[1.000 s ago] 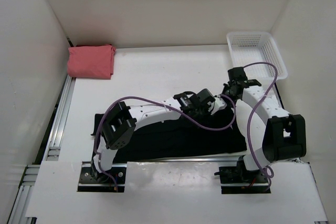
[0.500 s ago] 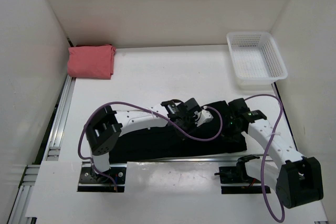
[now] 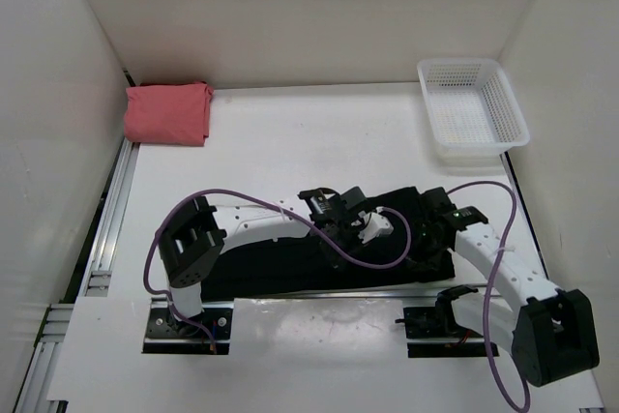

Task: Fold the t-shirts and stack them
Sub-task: Fold the other side of the tshirt into a rectangle

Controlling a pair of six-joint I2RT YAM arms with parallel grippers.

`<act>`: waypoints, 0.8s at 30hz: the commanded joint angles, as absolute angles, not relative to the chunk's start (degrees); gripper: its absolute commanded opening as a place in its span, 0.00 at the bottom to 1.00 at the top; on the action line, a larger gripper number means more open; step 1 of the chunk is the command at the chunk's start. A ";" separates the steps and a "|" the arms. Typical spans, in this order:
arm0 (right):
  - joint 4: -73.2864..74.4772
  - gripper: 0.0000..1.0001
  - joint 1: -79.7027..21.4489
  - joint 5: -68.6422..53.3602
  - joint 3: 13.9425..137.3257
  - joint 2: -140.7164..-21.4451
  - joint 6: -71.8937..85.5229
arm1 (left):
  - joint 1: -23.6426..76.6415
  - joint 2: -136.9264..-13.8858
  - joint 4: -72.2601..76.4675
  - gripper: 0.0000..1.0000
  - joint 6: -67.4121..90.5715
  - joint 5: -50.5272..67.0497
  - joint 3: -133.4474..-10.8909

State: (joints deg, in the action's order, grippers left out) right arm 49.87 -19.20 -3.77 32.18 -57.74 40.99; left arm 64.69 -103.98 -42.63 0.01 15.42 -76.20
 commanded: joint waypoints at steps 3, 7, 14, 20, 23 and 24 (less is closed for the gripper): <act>51.86 0.00 -21.01 -6.50 34.45 -61.96 38.50 | 64.95 -102.57 -47.45 0.10 0.00 21.61 -76.29; 51.86 0.00 -21.62 -4.66 34.98 -63.27 37.97 | 64.95 -103.62 -48.78 0.10 0.00 21.37 -76.29; 51.33 0.00 -20.57 -2.72 46.66 -72.67 32.63 | 58.37 -107.31 -47.64 0.10 0.00 23.98 -83.49; 50.19 0.00 -17.67 -3.25 55.97 -83.75 27.43 | 51.86 -109.50 -47.11 0.10 0.00 26.28 -87.44; 49.66 0.00 -16.17 -3.78 59.06 -88.32 26.11 | 50.10 -111.09 -46.58 0.10 0.00 26.28 -89.11; 49.66 0.00 -15.65 -3.78 59.06 -90.16 26.10 | 50.10 -111.09 -45.97 0.10 0.00 25.76 -89.12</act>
State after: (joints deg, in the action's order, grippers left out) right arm 49.32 -16.80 -3.81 56.71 -87.64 29.12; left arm 50.22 -110.41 -47.00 0.05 23.64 -86.96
